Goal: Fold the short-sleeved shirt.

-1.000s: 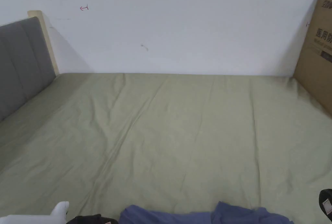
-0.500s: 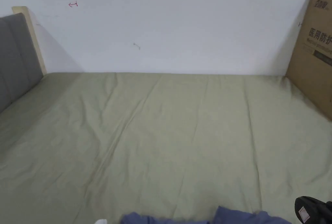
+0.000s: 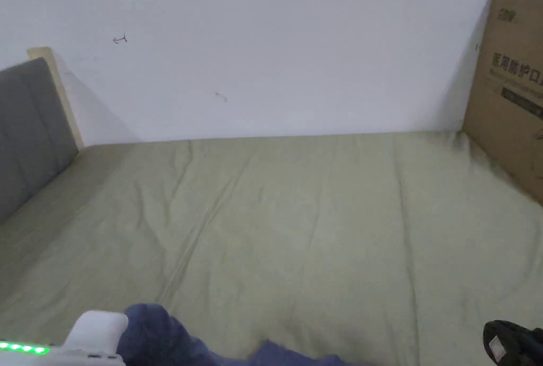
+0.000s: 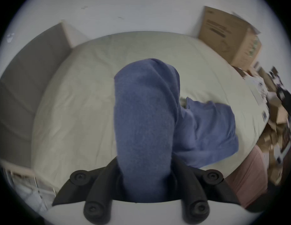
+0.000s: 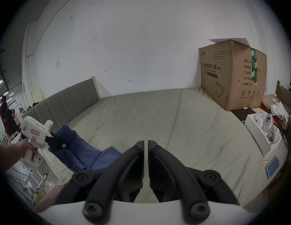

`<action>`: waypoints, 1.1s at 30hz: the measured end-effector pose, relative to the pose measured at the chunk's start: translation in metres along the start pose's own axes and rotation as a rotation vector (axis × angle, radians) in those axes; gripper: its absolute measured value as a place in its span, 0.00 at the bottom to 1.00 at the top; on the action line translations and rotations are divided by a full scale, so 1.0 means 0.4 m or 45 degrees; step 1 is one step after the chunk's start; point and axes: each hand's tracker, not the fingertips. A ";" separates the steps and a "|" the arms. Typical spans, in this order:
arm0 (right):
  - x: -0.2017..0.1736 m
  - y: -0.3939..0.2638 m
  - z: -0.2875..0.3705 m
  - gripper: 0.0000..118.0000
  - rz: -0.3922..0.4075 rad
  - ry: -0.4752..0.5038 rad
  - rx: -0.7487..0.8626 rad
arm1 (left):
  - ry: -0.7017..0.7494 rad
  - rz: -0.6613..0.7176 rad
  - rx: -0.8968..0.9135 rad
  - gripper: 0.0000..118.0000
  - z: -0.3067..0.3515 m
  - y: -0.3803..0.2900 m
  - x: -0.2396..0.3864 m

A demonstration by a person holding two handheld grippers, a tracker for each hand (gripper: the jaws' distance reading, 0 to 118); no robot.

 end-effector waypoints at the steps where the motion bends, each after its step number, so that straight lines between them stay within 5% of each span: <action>1: 0.005 0.000 0.008 0.05 -0.003 -0.010 0.006 | -0.104 0.097 -0.009 0.09 0.010 0.005 0.005; 3: 0.017 -0.002 0.025 0.04 -0.016 -0.010 0.018 | -0.341 0.207 -0.056 0.09 -0.001 0.017 0.030; 8: 0.034 -0.003 0.061 0.04 0.002 -0.025 0.033 | -0.568 0.276 -0.200 0.09 -0.117 0.054 0.215; 9: 0.038 -0.002 0.065 0.04 0.004 -0.031 0.037 | -0.678 0.283 -0.237 0.13 -0.148 0.062 0.245; 11: 0.053 0.008 0.072 0.04 -0.025 -0.032 0.025 | -0.802 0.367 -0.249 0.64 -0.201 0.065 0.319; 12: 0.058 0.012 0.075 0.05 -0.040 -0.030 0.025 | -0.843 0.376 -0.262 0.80 -0.218 0.069 0.350; 15: 0.072 0.018 0.091 0.05 -0.058 -0.047 0.042 | -0.834 0.338 -0.295 0.83 -0.210 0.098 0.415; 19: 0.091 0.012 0.100 0.05 -0.092 -0.062 0.069 | -0.874 0.253 0.000 0.83 -0.092 0.117 0.363; 21: 0.100 0.007 0.092 0.05 -0.103 -0.064 0.057 | -0.787 0.186 0.130 0.80 -0.035 0.112 0.329; 22: 0.104 0.004 0.087 0.04 -0.103 -0.069 0.050 | -0.740 0.173 0.167 0.66 -0.014 0.103 0.317; 24: 0.110 -0.001 0.077 0.04 -0.104 -0.085 0.042 | -0.690 0.146 0.177 0.14 -0.002 0.088 0.315; 25: 0.113 -0.003 0.071 0.04 -0.111 -0.091 0.035 | -0.663 0.125 0.137 0.00 -0.013 0.082 0.325; 33: 0.125 -0.011 0.049 0.04 -0.176 -0.096 0.008 | -0.673 0.135 -0.172 0.00 -0.254 -0.005 0.466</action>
